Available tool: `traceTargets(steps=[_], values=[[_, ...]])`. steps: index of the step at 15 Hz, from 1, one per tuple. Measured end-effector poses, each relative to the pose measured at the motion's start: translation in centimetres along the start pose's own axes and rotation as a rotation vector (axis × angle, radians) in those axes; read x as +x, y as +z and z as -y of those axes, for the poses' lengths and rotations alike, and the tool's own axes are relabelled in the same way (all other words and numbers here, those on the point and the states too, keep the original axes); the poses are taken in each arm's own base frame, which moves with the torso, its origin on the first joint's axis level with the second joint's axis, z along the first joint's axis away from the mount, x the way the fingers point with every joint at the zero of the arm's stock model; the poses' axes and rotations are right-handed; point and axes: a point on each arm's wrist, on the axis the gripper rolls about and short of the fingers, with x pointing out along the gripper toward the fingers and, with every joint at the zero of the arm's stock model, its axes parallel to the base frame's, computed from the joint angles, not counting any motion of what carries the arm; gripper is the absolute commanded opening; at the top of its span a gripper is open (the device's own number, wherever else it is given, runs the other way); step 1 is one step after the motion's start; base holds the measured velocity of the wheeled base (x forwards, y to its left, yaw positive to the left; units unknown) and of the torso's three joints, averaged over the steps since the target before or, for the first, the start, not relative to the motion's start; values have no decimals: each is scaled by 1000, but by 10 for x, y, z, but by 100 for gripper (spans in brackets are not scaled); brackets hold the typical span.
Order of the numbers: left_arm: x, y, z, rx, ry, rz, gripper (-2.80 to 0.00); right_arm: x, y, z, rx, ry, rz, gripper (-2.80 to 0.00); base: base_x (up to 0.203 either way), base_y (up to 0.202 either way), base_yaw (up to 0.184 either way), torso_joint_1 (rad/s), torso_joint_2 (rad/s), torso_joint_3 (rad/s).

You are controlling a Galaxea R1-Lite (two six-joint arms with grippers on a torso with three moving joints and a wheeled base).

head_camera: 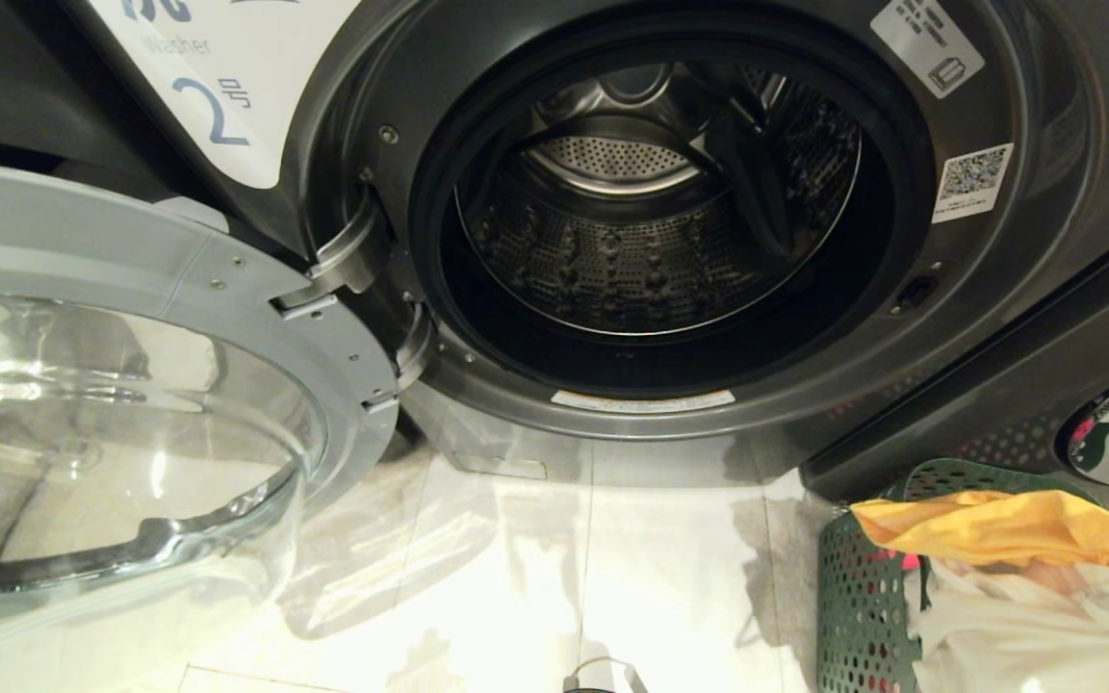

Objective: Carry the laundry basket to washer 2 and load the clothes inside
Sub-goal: Place the clothes into the washing machine

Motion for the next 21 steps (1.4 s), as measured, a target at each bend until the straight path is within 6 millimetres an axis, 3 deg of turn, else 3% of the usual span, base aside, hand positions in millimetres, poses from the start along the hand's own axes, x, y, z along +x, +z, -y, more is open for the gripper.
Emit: traceTargets(steps=[5,9,11,15,18,21], values=[[0,0,0,0,0,0,-280,7,55,-22,-115,245,135,-280,0,0,0,0,0,0],[0,0,0,0,0,0,-280,36,90,-65,-164,343,203,-280,0,0,0,0,0,0],[0,0,0,0,0,0,-280,54,94,-89,-184,395,194,-280,0,0,0,0,0,0],[0,0,0,0,0,0,-280,114,102,-127,-156,351,242,-280,0,0,0,0,0,0],[0,0,0,0,0,0,-280,173,122,-129,-88,220,324,-280,0,0,0,0,0,0],[0,0,0,0,0,0,-280,225,156,-131,-27,77,398,-280,0,0,0,0,0,0]])
